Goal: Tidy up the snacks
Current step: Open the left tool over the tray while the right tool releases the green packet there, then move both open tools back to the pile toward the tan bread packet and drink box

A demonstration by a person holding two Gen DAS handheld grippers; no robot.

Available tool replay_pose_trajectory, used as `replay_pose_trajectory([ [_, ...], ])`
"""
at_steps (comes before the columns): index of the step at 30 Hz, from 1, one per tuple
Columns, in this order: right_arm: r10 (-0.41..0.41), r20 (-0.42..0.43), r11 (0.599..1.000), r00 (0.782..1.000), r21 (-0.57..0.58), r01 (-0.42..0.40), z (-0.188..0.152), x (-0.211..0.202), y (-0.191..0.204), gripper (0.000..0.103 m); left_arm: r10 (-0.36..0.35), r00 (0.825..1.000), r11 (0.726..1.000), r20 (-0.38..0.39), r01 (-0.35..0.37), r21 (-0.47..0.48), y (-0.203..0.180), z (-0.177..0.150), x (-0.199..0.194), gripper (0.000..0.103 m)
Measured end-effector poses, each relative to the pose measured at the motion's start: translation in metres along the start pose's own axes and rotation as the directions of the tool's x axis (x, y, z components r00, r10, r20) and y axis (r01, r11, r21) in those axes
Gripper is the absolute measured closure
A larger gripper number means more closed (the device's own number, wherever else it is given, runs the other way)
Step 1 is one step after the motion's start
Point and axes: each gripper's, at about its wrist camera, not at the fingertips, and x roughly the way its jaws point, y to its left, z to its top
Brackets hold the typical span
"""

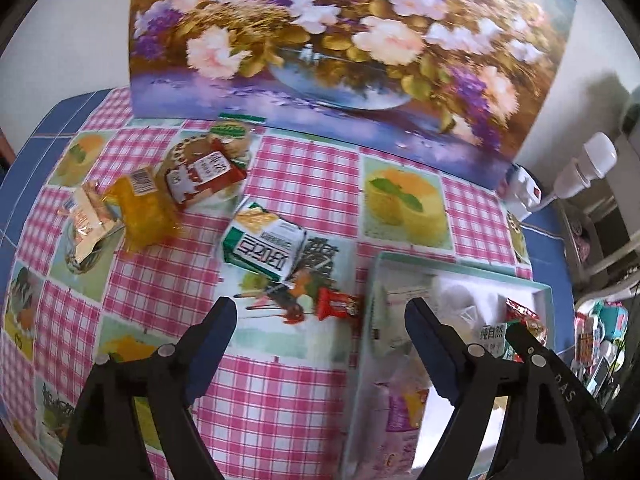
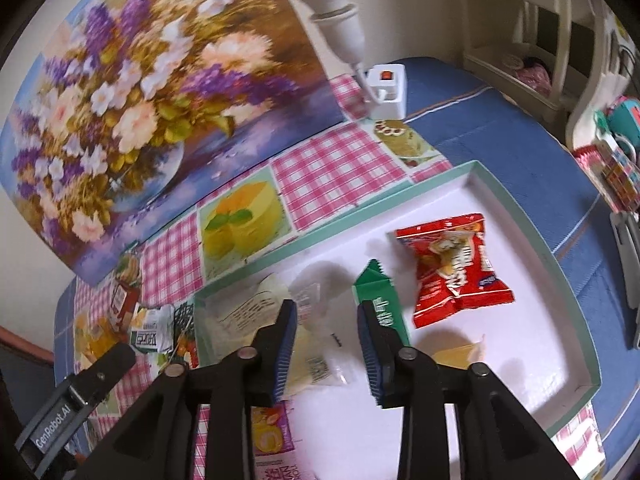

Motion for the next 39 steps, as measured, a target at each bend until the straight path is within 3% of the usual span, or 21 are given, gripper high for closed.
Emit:
replay_pose_trajectory([
  [5, -0.002, 0.002, 0.999, 1.0, -0.036, 0.002, -0.002, 0.0, 0.014, 0.048, 0.021, 1.0, 0.999, 0.002, -0.02, -0.04, 0.015, 0.002, 0.001, 0.016],
  [9, 0.013, 0.001, 0.997, 1.0, -0.073, -0.013, -0.005, 0.0, 0.029, 0.041, 0.027, 0.999, 0.997, 0.023, -0.025, -0.076, 0.033, 0.005, -0.002, 0.014],
  [12, 0.038, -0.007, 0.994, 0.999, -0.098, -0.039, -0.009, 0.002, 0.042, 0.033, 0.076, 0.996, 0.992, 0.04, -0.071, -0.103, 0.052, 0.007, -0.005, 0.005],
  [16, 0.06, -0.024, 0.988, 0.998, -0.139, -0.063, -0.014, 0.006, 0.06, 0.029, 0.13, 0.99, 0.979, 0.052, -0.12, -0.165, 0.084, 0.009, -0.01, 0.005],
  [19, 0.063, -0.025, 0.982, 0.998, -0.176, -0.066, -0.02, 0.007, 0.074, 0.016, 0.168, 0.985, 0.965, 0.048, -0.154, -0.21, 0.108, 0.009, -0.012, 0.005],
  [24, 0.091, -0.036, 0.964, 0.995, -0.249, -0.097, -0.032, 0.008, 0.103, 0.013, 0.187, 0.981, 0.95, 0.042, -0.17, -0.261, 0.134, 0.007, -0.015, 0.005],
  [26, 0.106, -0.048, 0.956, 0.993, -0.269, -0.115, -0.038, 0.011, 0.113, 0.008, 0.198, 0.979, 0.946, 0.042, -0.18, -0.271, 0.141, 0.007, -0.016, 0.005],
  [39, 0.111, -0.055, 0.948, 0.992, -0.294, -0.123, -0.049, 0.027, 0.132, 0.0, 0.301, 0.953, 0.9, 0.041, -0.269, -0.343, 0.204, 0.01, -0.027, 0.005],
])
